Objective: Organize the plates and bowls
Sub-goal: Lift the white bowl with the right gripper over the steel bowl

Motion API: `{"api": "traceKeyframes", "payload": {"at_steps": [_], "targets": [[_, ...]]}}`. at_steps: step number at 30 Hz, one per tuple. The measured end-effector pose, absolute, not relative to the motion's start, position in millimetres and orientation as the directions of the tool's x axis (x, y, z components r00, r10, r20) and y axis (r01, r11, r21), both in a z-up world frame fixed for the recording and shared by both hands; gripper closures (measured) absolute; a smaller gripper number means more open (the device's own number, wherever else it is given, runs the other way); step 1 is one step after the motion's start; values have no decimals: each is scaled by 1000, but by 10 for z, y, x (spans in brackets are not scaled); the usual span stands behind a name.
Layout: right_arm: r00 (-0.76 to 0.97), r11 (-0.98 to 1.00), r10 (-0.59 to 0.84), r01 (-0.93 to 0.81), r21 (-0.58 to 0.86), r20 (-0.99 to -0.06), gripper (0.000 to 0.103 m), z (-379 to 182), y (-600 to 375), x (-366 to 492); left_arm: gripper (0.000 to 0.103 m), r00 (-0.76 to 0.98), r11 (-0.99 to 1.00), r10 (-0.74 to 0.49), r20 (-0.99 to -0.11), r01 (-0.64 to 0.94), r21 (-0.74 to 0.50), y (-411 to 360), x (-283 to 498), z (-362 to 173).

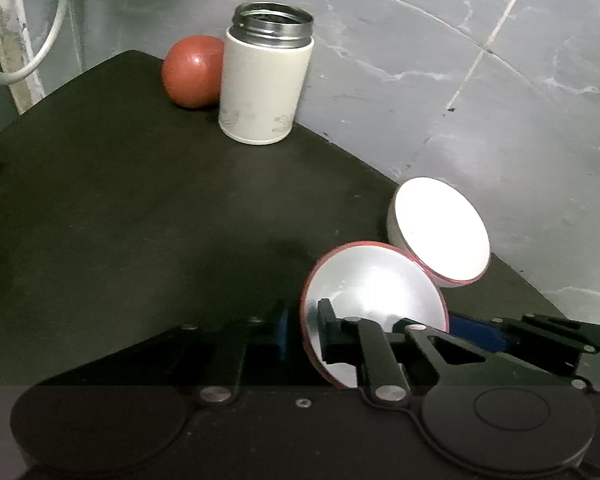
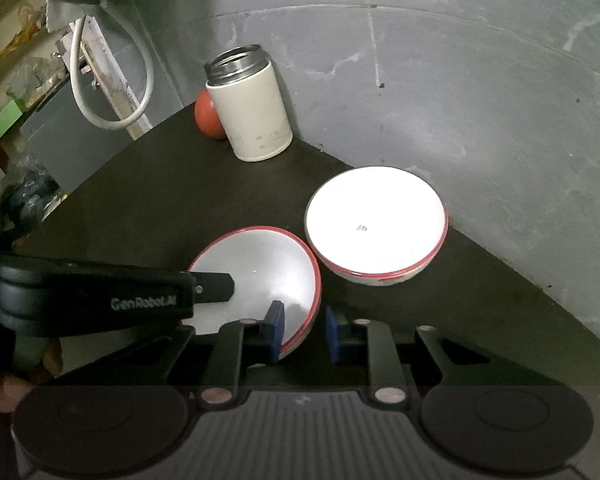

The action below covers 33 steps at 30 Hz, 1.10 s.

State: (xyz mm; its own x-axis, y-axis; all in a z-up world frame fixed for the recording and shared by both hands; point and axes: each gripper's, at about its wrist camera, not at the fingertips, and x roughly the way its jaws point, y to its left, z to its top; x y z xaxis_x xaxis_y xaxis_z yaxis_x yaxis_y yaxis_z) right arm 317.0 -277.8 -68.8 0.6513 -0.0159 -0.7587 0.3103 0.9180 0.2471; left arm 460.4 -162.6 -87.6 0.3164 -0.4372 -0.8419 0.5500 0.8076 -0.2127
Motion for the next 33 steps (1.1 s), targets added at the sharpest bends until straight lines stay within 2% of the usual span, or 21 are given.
{"api": "traceKeyframes", "payload": {"at_steps": [33], "targets": [[696, 920, 8, 275, 278, -718, 87, -602, -2817, 3049, 97, 348, 808, -489, -800, 527, -265, -1455, 4472, -768]]}}
